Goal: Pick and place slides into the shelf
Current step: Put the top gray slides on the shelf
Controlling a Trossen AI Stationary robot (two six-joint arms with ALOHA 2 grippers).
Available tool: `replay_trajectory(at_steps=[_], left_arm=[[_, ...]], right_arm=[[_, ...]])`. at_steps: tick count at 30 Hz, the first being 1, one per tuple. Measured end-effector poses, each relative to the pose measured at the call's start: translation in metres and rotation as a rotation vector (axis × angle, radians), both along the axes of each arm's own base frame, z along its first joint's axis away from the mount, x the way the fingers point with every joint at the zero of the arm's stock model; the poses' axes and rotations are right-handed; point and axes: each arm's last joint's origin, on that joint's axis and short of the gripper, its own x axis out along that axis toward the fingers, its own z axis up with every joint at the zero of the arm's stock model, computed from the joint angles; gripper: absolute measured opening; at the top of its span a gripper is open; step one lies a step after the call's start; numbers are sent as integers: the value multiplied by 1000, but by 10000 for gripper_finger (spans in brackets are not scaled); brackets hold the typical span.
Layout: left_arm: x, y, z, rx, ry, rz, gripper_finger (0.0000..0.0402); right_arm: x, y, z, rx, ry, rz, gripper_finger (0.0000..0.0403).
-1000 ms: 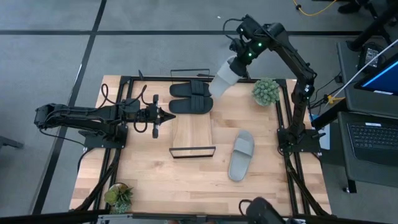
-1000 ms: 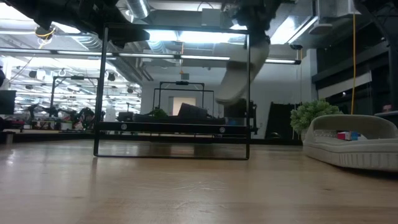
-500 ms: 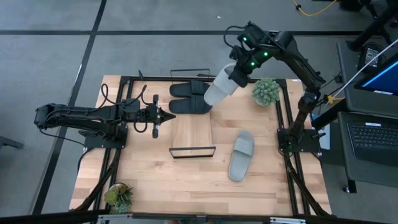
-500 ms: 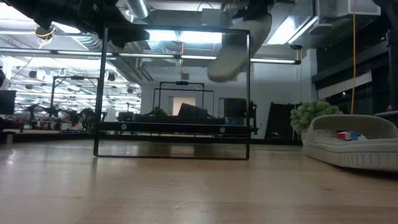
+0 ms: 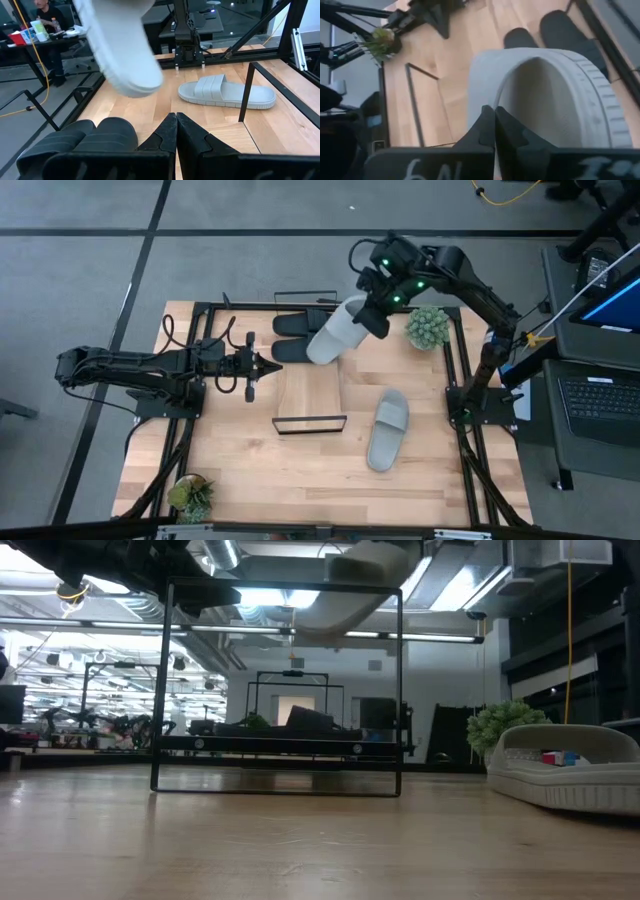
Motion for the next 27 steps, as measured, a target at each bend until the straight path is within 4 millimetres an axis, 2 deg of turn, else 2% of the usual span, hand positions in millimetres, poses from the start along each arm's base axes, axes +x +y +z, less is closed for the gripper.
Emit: replay_trajectory(at_steps=[10, 12, 17, 21, 27], left_arm=[[0, 0, 0, -1, 3, 0, 0], [0, 0, -1, -1, 7, 0, 0], [0, 0, -1, -1, 8, 0, 0], [0, 0, -1, -2, 9, 0, 0], [0, 0, -1, -4, 9, 1, 0]], right_arm=[[14, 40, -1, -23, 49, -91, 0], [22, 48, -6, -30, 44, -95, 0], [44, 69, -43, -97, 145, -58, 0], [57, 74, -72, -88, 151, -54, 0], [51, 76, -97, -41, 78, -117, 0]])
